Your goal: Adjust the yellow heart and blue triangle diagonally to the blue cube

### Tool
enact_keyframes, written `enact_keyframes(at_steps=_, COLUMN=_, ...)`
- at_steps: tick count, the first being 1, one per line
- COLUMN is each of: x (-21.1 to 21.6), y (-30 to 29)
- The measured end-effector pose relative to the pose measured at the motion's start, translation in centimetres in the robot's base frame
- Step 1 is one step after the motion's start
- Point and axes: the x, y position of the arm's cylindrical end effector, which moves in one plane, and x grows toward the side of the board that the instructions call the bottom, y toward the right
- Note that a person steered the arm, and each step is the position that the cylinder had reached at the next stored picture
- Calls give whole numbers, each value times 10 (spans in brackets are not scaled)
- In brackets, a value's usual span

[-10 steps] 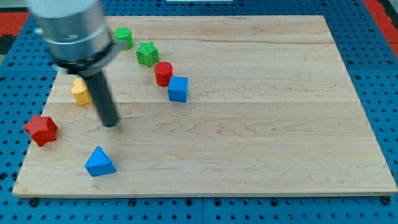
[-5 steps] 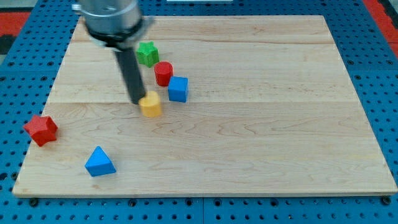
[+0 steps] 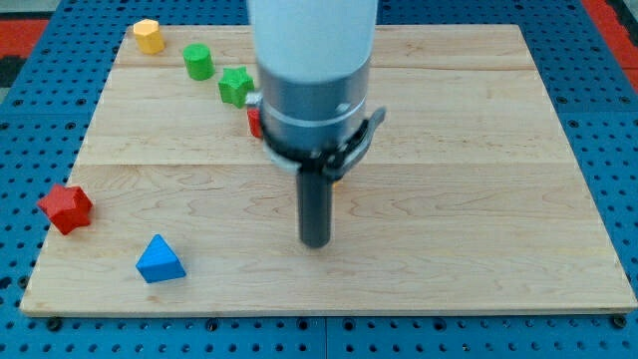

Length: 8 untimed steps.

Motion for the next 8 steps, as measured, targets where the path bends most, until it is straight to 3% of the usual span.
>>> enact_keyframes(at_steps=2, x=56, y=-115)
enact_keyframes(at_steps=3, x=51, y=-157)
enact_keyframes(at_steps=5, x=3, y=-185)
enact_keyframes(at_steps=7, x=-21, y=-63)
enact_keyframes(at_steps=8, x=-11, y=-50)
